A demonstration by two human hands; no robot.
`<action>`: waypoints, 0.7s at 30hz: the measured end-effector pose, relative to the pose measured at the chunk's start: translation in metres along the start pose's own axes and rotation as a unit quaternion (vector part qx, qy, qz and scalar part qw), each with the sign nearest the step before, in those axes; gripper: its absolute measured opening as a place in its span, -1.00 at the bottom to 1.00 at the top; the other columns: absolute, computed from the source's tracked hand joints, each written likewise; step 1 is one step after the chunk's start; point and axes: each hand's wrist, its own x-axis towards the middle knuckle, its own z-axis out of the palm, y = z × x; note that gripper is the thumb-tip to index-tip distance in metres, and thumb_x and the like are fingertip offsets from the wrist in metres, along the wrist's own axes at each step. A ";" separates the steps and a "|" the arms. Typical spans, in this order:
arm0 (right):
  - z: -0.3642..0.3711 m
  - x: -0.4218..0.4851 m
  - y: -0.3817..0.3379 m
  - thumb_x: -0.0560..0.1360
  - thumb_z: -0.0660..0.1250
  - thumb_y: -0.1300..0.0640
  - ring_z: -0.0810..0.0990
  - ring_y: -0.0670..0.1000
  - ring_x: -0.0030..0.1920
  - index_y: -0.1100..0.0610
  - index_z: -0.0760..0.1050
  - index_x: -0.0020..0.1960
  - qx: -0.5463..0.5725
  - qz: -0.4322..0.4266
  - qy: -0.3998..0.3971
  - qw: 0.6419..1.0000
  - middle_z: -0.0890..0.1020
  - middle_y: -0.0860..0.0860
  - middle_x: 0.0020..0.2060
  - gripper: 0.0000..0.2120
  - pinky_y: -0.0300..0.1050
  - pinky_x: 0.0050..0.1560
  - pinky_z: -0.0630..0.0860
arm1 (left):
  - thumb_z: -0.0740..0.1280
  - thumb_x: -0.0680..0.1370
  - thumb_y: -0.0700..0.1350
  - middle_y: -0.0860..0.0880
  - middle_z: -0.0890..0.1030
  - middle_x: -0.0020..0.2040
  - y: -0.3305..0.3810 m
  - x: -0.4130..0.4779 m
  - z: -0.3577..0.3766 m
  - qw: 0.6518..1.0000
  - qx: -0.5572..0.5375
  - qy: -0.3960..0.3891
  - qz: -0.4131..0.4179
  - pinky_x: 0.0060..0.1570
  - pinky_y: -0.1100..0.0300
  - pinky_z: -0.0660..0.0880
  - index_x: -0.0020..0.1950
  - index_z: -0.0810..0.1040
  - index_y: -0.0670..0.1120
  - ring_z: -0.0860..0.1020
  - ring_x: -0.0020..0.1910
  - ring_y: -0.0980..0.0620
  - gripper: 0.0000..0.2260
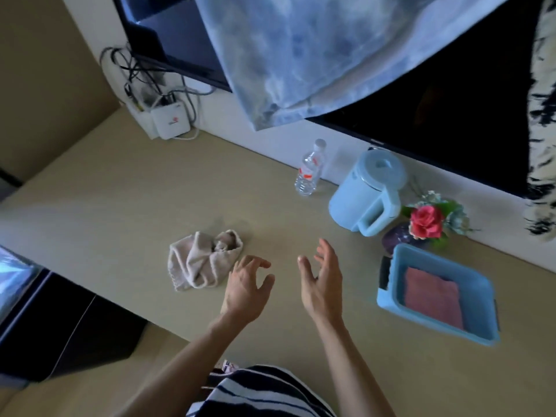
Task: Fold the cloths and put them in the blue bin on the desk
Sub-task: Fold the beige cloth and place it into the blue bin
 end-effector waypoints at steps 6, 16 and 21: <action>0.026 -0.012 -0.007 0.54 0.40 0.13 0.52 -0.03 0.25 0.10 0.22 0.53 -0.008 0.002 -0.029 1.000 0.46 0.08 0.36 -0.37 -0.02 0.26 0.48 | 0.37 0.52 0.03 -0.17 0.05 0.64 -0.075 0.025 -0.015 0.969 0.219 -0.109 -0.021 0.56 -0.05 0.08 0.25 0.60 0.03 -0.02 0.63 -0.18 -0.69; 0.028 -0.024 0.000 0.51 0.43 0.10 0.56 -0.02 0.19 0.04 0.22 0.53 -0.023 0.029 -0.050 0.998 0.50 0.04 0.26 -0.34 0.01 0.21 0.51 | 0.33 0.41 0.16 0.02 0.55 0.25 -0.090 0.069 -0.045 0.953 0.254 -0.152 0.064 0.37 0.03 0.25 0.19 0.58 -0.01 0.46 0.34 -0.06 -0.59; 0.025 -0.018 -0.006 0.49 0.44 0.14 0.61 -0.08 0.07 0.04 0.44 0.34 -0.022 -0.008 -0.096 0.995 0.55 -0.02 0.15 -0.56 0.10 0.14 0.57 | 0.43 0.31 -0.08 0.00 0.63 -0.37 -0.041 0.075 -0.074 0.986 0.061 -0.037 0.150 -0.09 0.13 0.52 -0.35 0.54 -0.05 0.62 -0.31 -0.11 -0.89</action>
